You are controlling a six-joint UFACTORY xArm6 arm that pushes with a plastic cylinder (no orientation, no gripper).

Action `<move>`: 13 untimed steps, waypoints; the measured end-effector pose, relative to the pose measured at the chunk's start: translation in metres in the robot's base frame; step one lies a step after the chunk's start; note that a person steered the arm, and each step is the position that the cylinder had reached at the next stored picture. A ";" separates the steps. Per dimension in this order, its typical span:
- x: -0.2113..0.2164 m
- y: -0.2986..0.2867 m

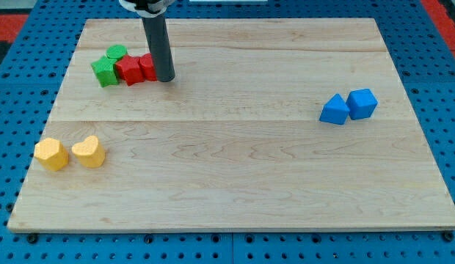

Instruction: Slide the blue cube and the blue triangle to the center

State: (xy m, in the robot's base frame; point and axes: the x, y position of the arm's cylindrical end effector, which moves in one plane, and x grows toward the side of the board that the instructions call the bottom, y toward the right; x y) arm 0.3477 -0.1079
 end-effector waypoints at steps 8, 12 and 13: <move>0.043 0.141; 0.034 0.147; 0.025 0.190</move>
State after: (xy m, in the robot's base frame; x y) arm 0.3731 0.0820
